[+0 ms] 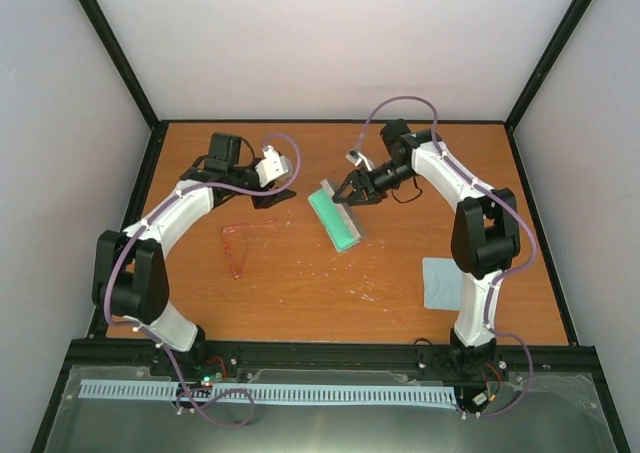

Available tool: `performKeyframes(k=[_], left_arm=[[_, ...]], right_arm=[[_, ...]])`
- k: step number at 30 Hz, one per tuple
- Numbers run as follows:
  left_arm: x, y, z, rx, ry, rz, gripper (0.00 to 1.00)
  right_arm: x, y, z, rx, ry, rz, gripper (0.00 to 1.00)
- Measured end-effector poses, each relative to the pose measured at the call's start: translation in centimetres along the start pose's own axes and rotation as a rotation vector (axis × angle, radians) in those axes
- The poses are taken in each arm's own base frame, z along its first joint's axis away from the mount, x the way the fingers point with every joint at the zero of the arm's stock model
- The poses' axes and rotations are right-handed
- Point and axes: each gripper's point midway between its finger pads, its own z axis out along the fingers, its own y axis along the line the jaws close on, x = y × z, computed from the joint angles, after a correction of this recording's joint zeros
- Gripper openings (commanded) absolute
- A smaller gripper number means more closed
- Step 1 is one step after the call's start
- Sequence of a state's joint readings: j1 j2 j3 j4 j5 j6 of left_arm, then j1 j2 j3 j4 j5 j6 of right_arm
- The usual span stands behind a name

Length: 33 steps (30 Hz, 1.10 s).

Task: Organize the sunglasses
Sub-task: Place the sunglasses case at the center of the board.

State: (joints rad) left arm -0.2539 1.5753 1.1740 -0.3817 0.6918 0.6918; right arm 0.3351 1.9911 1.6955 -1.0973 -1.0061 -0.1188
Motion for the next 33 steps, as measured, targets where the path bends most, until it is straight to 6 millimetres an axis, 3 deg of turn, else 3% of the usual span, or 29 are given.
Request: performKeyframes(k=[7, 16, 29, 33], left_arm=[[0.4, -1.4, 0.9, 0.098, -0.016, 0.219, 0.59], [-1.2, -1.6, 1.4, 0.174, -0.078, 0.32, 0.58], [-3.4, -7.3, 0.1, 0.396, -0.213, 0.441, 0.57], [-3.7, -7.9, 0.1, 0.413, -0.225, 0.464, 0.57]], right_arm=[[0.7, 2.8, 0.0, -0.112, 0.006, -0.04, 0.03], [2.4, 4.6, 2.0, -0.18, 0.071, -0.044, 0.03], [2.5, 3.8, 2.6, -0.19, 0.084, -0.018, 0.03], [2.8, 4.0, 2.8, -0.197, 0.096, -0.007, 0.03]])
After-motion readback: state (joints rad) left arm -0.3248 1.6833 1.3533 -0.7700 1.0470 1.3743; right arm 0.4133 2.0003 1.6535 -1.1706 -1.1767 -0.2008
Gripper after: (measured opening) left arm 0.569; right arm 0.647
